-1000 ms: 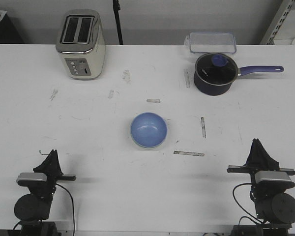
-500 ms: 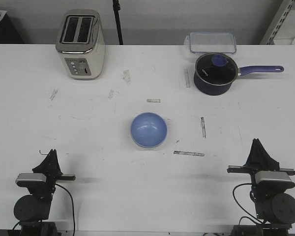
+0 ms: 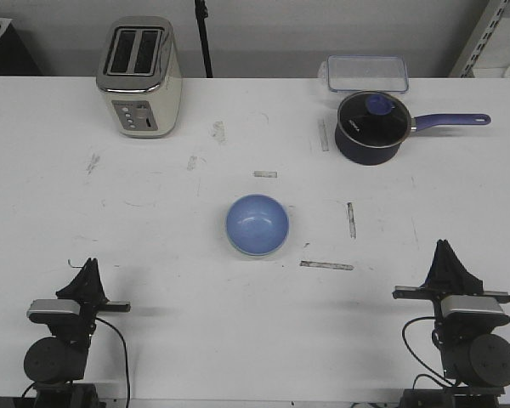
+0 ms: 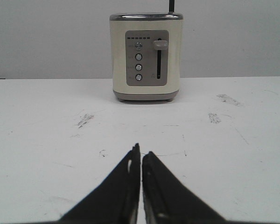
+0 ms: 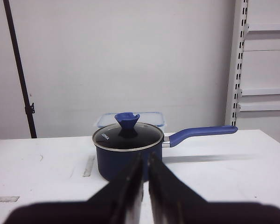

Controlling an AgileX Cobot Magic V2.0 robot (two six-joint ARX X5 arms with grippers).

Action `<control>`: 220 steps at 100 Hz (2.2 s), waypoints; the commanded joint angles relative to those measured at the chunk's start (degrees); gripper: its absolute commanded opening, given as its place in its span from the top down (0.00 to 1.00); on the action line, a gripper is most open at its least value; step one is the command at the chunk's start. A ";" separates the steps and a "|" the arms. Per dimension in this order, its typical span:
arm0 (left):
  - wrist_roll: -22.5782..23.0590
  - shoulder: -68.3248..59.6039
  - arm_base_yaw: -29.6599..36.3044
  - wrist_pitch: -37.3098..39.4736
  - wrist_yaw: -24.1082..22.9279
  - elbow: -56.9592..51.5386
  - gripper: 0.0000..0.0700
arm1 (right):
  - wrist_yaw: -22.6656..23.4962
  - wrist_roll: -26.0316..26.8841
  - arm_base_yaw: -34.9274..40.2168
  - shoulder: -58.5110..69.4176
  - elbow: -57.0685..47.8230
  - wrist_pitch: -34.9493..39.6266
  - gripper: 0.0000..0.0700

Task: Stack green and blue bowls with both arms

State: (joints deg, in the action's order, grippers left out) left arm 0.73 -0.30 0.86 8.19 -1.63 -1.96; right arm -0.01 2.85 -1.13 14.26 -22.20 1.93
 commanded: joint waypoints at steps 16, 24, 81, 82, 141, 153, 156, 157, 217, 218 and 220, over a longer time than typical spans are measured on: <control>0.09 0.11 -0.04 0.87 -0.09 1.25 1.00 | 0.00 0.52 0.02 -0.04 -0.09 -0.63 0.99; 0.09 0.11 -0.04 0.85 -0.09 1.25 1.00 | 0.00 0.52 0.02 -0.04 -0.09 -0.63 0.99; 0.09 0.11 -0.04 0.85 -0.09 1.25 1.00 | -0.09 0.11 2.73 -10.29 12.55 -2.86 0.99; 0.09 0.11 -0.04 0.87 -0.09 1.25 1.00 | -0.09 0.11 2.73 -10.60 12.87 -2.93 0.99; 0.09 0.11 -0.04 0.87 -0.09 1.25 1.00 | -0.48 0.13 2.73 -14.19 21.49 -5.62 0.99; 0.09 0.11 -0.04 0.87 -0.09 1.25 1.00 | -0.20 0.13 2.73 -14.19 21.49 -6.21 0.99; 0.09 0.11 -0.04 0.87 -0.09 1.25 1.00 | -0.17 0.13 2.73 -14.19 21.49 -6.21 0.99; 0.09 0.11 -0.04 0.87 -0.09 1.25 1.00 | -0.20 0.13 2.73 -14.19 21.49 -6.19 0.99; 0.09 0.11 -0.04 0.87 -0.09 1.25 1.00 | -0.20 0.13 2.73 -14.19 21.49 -6.21 0.99; 0.09 0.11 -0.04 0.87 -0.09 1.25 1.00 | -0.20 0.13 2.73 -14.19 21.49 -6.19 0.99; 0.09 0.11 -0.04 0.87 -0.09 1.25 1.00 | -0.20 0.13 2.73 -14.19 21.49 -6.21 0.99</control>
State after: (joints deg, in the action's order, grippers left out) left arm 0.73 -0.30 0.89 8.19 -1.61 -1.96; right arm -0.21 2.81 1.52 0.08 -0.82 -3.55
